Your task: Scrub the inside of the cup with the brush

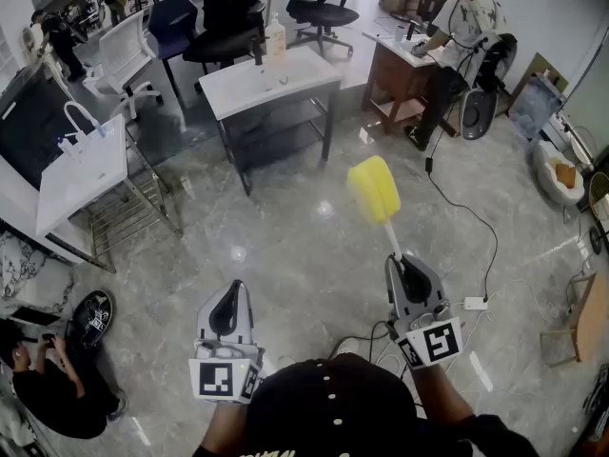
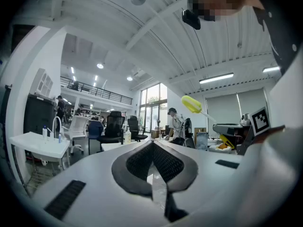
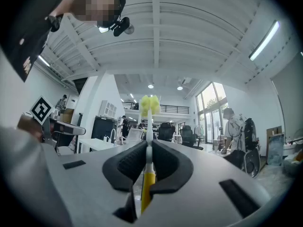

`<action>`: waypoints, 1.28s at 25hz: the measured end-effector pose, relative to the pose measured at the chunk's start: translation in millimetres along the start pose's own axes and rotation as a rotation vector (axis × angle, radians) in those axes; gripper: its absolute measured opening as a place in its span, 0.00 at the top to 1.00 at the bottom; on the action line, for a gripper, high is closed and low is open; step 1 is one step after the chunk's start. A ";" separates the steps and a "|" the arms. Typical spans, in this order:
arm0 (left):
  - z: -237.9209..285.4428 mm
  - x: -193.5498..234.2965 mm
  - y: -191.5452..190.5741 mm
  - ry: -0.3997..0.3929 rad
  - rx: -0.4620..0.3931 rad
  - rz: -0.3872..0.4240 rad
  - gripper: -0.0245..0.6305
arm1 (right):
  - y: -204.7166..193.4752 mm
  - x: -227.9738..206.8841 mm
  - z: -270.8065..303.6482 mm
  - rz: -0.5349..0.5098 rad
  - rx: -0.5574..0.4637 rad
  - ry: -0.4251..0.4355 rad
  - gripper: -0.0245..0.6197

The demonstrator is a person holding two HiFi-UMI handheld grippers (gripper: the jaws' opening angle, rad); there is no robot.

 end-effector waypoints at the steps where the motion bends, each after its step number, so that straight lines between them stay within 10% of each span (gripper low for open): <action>1: -2.1 1.0 -0.1 -0.003 -0.002 0.000 0.92 | 0.2 3.3 -0.2 -0.001 0.000 0.001 0.90; 17: -48.8 27.6 -19.7 -0.071 0.000 0.012 0.92 | -11.9 62.0 -18.5 0.033 -0.039 -0.046 0.90; 32: 14.7 53.3 -20.9 -0.018 0.017 -0.001 0.92 | -22.6 15.6 48.8 0.054 -0.027 -0.061 0.90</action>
Point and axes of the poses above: the fingertips, and each gripper's own axes: z forward along the fingers, x to its left, y out of its top, the point moved 3 cm from there along -z, backward along the fingers, and after that the axes turned 7 degrees about z, right-handed, at the moved point
